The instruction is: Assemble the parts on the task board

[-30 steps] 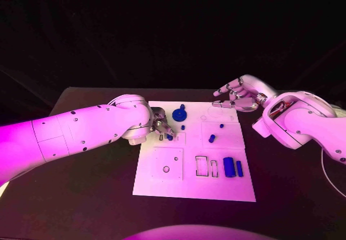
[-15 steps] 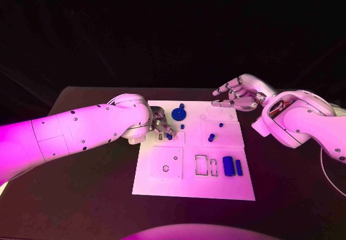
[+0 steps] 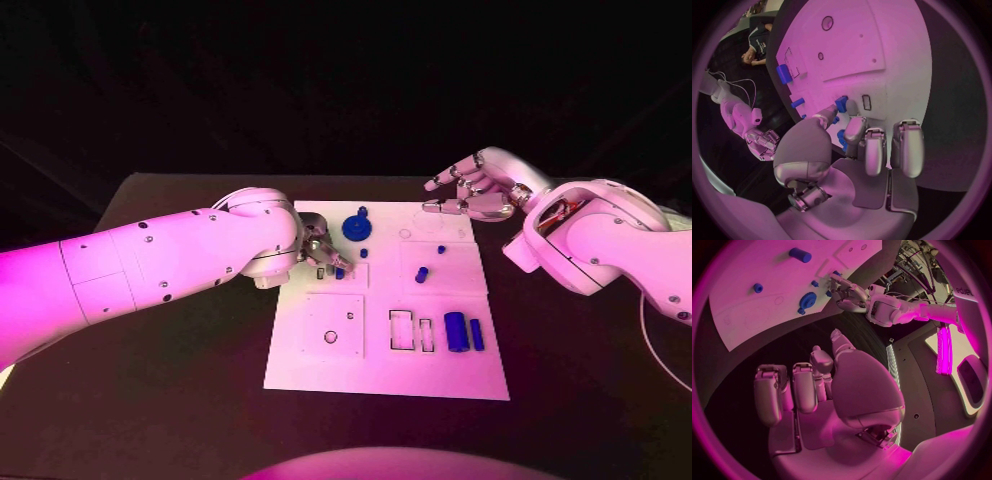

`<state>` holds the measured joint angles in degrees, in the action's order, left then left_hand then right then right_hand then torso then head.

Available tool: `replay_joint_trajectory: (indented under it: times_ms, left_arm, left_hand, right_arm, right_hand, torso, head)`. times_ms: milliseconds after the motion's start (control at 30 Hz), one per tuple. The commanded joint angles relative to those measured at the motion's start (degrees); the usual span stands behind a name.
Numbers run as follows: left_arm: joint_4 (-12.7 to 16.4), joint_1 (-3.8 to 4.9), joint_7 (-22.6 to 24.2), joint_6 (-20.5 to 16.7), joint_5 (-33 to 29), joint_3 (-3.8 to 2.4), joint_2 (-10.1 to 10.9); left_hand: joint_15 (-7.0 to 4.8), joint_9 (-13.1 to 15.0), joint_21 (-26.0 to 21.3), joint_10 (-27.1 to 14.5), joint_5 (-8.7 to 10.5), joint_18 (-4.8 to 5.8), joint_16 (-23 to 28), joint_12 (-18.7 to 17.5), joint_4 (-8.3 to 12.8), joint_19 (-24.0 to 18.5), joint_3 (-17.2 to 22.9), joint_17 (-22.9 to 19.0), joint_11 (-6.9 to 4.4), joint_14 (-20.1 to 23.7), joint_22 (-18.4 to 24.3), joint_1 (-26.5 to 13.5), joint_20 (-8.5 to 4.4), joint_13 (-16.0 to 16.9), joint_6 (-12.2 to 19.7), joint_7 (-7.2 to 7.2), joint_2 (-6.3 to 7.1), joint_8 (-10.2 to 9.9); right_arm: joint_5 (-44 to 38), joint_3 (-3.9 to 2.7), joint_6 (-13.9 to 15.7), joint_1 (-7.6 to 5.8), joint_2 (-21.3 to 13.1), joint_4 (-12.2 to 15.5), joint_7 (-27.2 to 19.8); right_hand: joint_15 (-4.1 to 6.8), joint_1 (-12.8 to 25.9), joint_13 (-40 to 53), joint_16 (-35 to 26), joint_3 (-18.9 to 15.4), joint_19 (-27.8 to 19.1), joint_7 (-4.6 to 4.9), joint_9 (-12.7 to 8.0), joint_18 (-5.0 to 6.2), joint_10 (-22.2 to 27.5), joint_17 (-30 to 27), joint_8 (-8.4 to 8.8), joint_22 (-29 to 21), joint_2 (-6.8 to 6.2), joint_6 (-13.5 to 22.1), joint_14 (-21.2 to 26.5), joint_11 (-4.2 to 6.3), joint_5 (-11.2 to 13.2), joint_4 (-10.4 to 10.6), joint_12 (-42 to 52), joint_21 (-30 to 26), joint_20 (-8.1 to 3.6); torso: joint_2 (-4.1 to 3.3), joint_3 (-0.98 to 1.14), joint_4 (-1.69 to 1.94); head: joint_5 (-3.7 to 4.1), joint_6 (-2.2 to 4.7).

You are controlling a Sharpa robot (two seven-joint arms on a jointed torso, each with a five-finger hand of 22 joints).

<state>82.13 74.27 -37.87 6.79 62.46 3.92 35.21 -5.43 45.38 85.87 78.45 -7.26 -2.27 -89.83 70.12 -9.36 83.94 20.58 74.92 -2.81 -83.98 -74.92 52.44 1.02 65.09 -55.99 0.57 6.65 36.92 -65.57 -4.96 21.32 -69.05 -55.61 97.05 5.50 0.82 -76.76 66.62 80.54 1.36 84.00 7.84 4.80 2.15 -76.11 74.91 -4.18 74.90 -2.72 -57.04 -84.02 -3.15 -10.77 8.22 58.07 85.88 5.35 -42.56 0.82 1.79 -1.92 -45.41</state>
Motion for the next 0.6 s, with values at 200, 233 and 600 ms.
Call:
replay_joint_trajectory:
  times_ms: [200, 233, 600]
  left_arm:
    - [0.36, -0.38, -0.27, 0.03, -0.1, 0.15, 0.26]
    - [0.42, -0.38, -0.26, -0.14, -0.1, 0.08, 0.32]
    - [3.34, -0.34, -0.09, -1.96, -2.46, -1.54, 2.61]
  left_hand:
    - [-0.42, 0.25, 0.42, 0.37, 0.2, 0.85, -0.17, -0.03, -1.82, 3.01, -4.77, 15.08, -0.21, -6.02, -9.29, -0.5, -0.4, -0.09, -0.48, 0.02, -0.3, 0.25]
    - [-0.43, 0.27, 0.41, 0.39, 0.2, 0.85, -0.17, -0.03, -2.02, 3.0, -5.27, 15.08, -0.21, -6.02, -9.29, -0.43, -0.41, -0.08, -0.49, 0.0, -0.39, 0.25]
    - [-0.47, 0.35, -0.03, -0.03, 0.06, 0.7, -0.17, -0.59, -3.22, 2.69, -8.57, 15.08, -0.18, -6.02, -8.69, 0.58, -0.47, -0.71, 0.04, 0.12, -0.92, 0.04]
  right_arm:
    - [-0.54, 0.0, -0.55, 0.04, -0.04, 0.03, -0.08]
    - [-0.54, 0.0, -0.54, 0.04, -0.04, 0.02, -0.09]
    - [-0.45, 0.0, -0.52, 0.04, -0.01, -0.39, -0.23]
  right_hand:
    - [0.38, 0.33, -0.22, -0.29, -0.43, 0.25, 0.21, 0.08, -0.07, 0.41, 2.12, 0.18, 6.72, -0.04, -0.18, -3.19, 0.15, -0.29, 0.08, -0.55, -0.24, -0.23]
    - [0.38, 0.36, -0.24, -0.34, -0.46, 0.21, 0.21, 0.08, -0.05, 0.42, 2.07, 0.19, 6.67, -0.06, -0.18, -3.18, 0.14, -0.28, 0.09, -0.58, -0.28, -0.24]
    - [0.38, 0.43, -0.46, -0.51, -0.58, 0.0, 0.22, 0.07, 0.02, 0.57, 1.86, 0.21, 6.35, -0.09, -0.15, -3.13, 0.14, -0.27, 0.15, -0.87, -0.45, -0.24]
  torso:
    - [-0.04, -0.01, 0.0]
    - [-0.04, -0.02, 0.0]
    - [0.02, -0.03, -0.02]
  head:
    - [0.09, -0.01]
    - [0.11, -0.02]
    - [0.24, 0.15]
